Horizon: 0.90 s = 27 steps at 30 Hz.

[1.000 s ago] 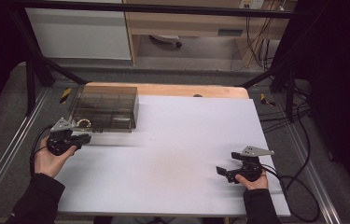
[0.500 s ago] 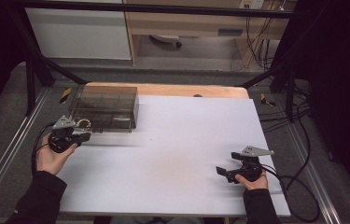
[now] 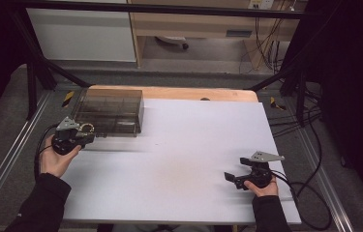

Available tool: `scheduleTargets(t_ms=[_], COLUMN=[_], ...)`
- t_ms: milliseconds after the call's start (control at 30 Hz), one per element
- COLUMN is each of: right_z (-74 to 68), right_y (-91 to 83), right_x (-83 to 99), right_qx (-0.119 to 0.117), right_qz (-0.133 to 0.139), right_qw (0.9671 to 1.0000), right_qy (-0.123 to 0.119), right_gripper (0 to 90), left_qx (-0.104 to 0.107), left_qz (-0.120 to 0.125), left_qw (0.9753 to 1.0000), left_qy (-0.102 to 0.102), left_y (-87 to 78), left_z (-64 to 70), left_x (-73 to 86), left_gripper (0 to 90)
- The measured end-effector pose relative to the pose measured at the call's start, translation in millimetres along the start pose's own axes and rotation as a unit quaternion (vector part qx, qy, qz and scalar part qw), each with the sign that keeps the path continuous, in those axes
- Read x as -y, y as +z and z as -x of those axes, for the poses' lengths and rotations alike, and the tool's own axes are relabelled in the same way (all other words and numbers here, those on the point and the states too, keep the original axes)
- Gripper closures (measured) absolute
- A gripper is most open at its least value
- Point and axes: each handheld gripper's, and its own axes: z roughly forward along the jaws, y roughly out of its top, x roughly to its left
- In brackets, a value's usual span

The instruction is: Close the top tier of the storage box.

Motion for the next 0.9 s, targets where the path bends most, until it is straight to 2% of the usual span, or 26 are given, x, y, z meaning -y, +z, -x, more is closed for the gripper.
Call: scheduleTargets(t_ms=[267, 567, 900], right_z=[-0.2, -0.2, -0.2], right_y=[-0.4, -0.4, -0.6], right_x=[-0.1, -0.1, -0.2], right_qx=[-0.001, -0.001, -0.001], right_qz=[0.001, 0.001, 0.002], right_qw=[1.0000, 1.0000, 1.0000], right_qy=[0.000, 0.000, 0.001], right_gripper=[0.8, 0.8, 0.8], left_qx=[-0.001, -0.004, -0.010], left_qz=[0.004, 0.013, 0.016], left_qw=[1.0000, 0.9999, 0.9998], left_qy=[0.003, -0.004, 0.001], left_y=[1.9, 6.5, 13.7], left_z=[-0.5, -2.8, -3.7], left_x=[-1.2, -1.6, -3.8], left_gripper=[89.9, 89.9, 89.9])
